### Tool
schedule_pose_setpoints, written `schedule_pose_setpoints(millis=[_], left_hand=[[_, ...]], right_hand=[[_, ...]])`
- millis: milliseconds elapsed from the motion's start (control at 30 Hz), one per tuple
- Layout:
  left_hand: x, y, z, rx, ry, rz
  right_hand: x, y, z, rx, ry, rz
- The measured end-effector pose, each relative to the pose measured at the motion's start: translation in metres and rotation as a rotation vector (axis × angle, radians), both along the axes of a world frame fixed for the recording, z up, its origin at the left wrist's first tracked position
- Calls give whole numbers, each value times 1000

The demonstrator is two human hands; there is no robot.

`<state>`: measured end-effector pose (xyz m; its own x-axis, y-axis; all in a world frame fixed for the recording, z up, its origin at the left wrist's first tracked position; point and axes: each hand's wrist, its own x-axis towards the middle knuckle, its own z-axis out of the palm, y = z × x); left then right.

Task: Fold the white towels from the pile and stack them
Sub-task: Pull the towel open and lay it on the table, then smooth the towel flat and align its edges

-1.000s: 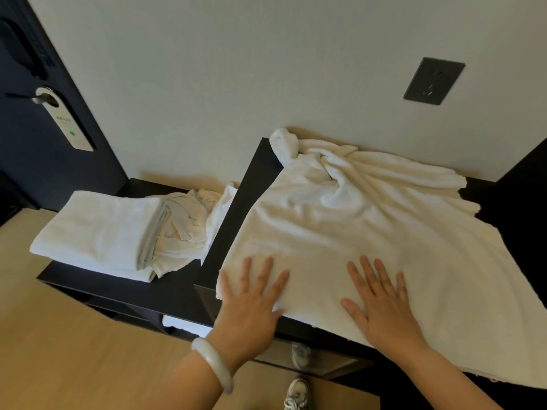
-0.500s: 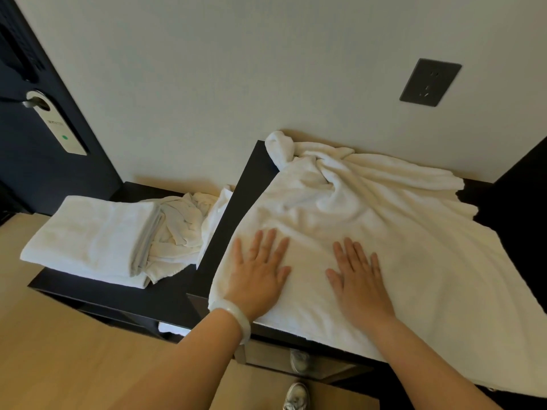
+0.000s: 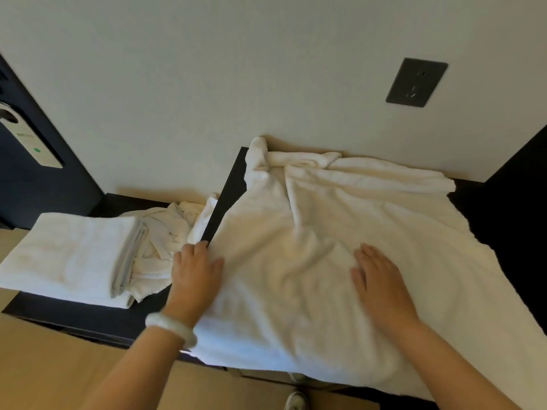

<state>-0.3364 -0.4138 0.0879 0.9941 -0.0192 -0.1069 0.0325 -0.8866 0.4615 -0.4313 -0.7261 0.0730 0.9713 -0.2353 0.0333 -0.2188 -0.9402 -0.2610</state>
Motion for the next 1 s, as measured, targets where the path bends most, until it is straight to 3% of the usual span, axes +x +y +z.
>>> schedule_pose_setpoints(millis=[267,333,467,600,733,833,900,1000], left_hand=[[72,-2,15,-691,536,241],[78,-5,16,-699,497,310],[76,-6,20,-555,451,193],[79,10,18,-756,538,153],[81,17,1,-352,56,135],[77,10,-11,-203,-51,95],[74,-1,-10,3,-179,78],[53,-34,-8,231,-416,-166]], right_hand=[[11,-15,-28,-177,132,19],[12,-15,-28,-185,152,24],[12,-13,-25,-176,147,13],[12,-12,-24,-172,159,14],[12,-12,-20,-153,166,19],[12,-11,-19,-159,174,18],[13,-11,-20,-160,175,19],[14,-12,-22,-163,164,20]])
